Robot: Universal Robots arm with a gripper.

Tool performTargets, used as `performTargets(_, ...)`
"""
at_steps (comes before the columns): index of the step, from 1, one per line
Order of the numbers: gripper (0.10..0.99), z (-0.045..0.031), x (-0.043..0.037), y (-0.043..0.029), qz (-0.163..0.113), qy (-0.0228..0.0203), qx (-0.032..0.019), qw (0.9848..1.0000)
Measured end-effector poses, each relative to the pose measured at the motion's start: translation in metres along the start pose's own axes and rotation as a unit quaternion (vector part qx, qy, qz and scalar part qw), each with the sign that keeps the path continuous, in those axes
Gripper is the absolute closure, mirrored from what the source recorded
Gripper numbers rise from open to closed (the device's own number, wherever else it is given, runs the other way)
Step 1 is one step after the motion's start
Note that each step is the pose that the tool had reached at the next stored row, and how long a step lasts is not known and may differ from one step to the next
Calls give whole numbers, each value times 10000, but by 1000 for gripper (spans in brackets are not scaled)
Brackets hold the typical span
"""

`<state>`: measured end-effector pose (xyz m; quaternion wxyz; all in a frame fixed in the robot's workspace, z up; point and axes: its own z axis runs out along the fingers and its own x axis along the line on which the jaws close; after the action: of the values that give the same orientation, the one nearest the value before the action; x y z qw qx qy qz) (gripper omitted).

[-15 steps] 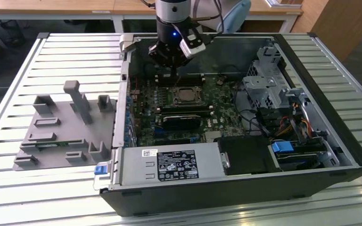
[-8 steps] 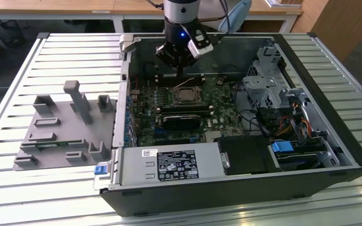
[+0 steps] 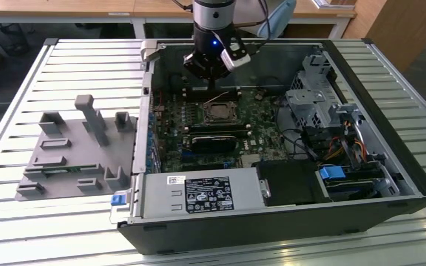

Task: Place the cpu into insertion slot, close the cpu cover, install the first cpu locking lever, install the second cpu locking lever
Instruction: 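Install the first cpu locking lever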

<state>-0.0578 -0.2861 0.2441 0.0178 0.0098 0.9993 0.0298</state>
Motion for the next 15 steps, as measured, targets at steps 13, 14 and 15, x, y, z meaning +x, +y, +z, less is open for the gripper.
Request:
performTargets(13,980,112,-70,-7,44,2,-208,9998)
performTargets(14,980,117,-70,-8,44,2,-210,9998)
performTargets(15,980,121,-70,-8,42,2,-211,9998)
